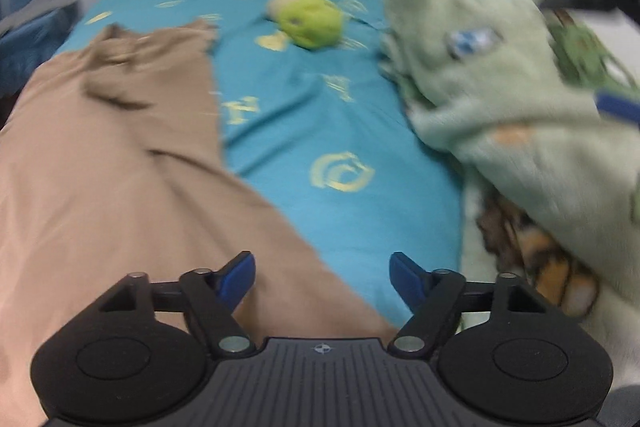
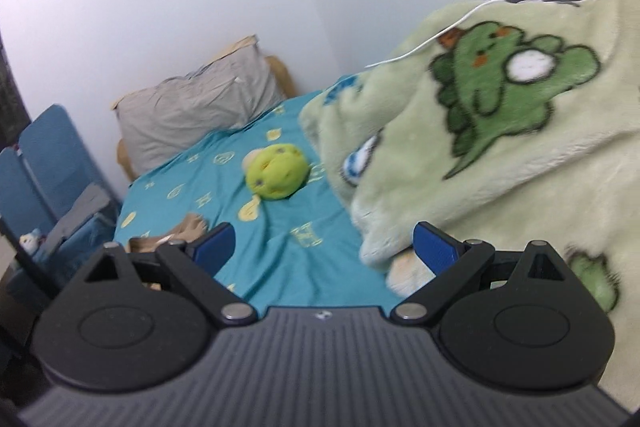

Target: Fold clothes

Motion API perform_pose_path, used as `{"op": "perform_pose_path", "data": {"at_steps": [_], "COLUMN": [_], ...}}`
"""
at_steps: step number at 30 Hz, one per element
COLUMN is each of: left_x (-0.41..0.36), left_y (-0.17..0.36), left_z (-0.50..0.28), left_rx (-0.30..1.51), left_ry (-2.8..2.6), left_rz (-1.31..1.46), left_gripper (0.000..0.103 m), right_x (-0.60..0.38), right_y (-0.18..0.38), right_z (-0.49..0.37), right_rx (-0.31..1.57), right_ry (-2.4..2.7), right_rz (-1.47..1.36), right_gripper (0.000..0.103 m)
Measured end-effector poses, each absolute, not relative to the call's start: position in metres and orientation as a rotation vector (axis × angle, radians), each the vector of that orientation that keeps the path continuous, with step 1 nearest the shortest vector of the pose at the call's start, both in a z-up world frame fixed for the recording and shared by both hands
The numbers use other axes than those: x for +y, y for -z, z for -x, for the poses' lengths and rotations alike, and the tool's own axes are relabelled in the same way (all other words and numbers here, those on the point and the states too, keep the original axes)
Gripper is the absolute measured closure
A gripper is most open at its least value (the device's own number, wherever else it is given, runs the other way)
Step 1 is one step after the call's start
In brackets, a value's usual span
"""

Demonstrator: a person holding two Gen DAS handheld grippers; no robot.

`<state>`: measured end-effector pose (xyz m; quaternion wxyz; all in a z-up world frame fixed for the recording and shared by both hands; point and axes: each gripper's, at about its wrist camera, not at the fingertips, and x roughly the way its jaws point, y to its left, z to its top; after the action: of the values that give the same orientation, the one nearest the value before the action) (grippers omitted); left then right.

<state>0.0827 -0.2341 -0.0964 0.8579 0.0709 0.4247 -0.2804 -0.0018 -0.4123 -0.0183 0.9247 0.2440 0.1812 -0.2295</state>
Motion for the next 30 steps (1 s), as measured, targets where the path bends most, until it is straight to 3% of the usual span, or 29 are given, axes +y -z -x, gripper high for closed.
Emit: {"op": "perform_pose_path", "data": {"at_steps": [6,9,11,13,19,24,30], "left_x": [-0.262,-0.265,-0.263,-0.257,-0.209,-0.125,-0.025], "left_y": [0.129,0.139,0.139,0.136,0.095,0.054,0.068], "left_z": [-0.070,-0.064,-0.060,-0.059,-0.064,-0.067,-0.079], "left_rx": [0.967,0.936,0.914,0.906,0.880,0.892,1.008], "left_ry": [0.652,0.629,0.619,0.616,0.670,0.688,0.506], "left_rz": [-0.247,-0.311,-0.320,-0.303,-0.080,0.170,0.239], "left_gripper": [0.052,0.072,0.093,0.099,0.100,0.100,0.100], "right_x": [-0.425,-0.426,-0.427,-0.430,-0.429,-0.425,-0.408], "right_y": [0.029,0.031,0.033,0.035,0.034,0.031,0.033], "right_z": [0.002,0.001,-0.001,-0.004,-0.004,-0.004,-0.018], "right_rx": [0.389,0.402,0.411,0.426,0.435,0.438,0.496], "right_ry": [0.479,0.476,0.472,0.463,0.456,0.438,0.397], "right_rz": [-0.559,-0.563,-0.565,-0.582,-0.594,-0.601,-0.554], "right_gripper": [0.006,0.006,0.006,0.006,0.006,0.006,0.006]}}
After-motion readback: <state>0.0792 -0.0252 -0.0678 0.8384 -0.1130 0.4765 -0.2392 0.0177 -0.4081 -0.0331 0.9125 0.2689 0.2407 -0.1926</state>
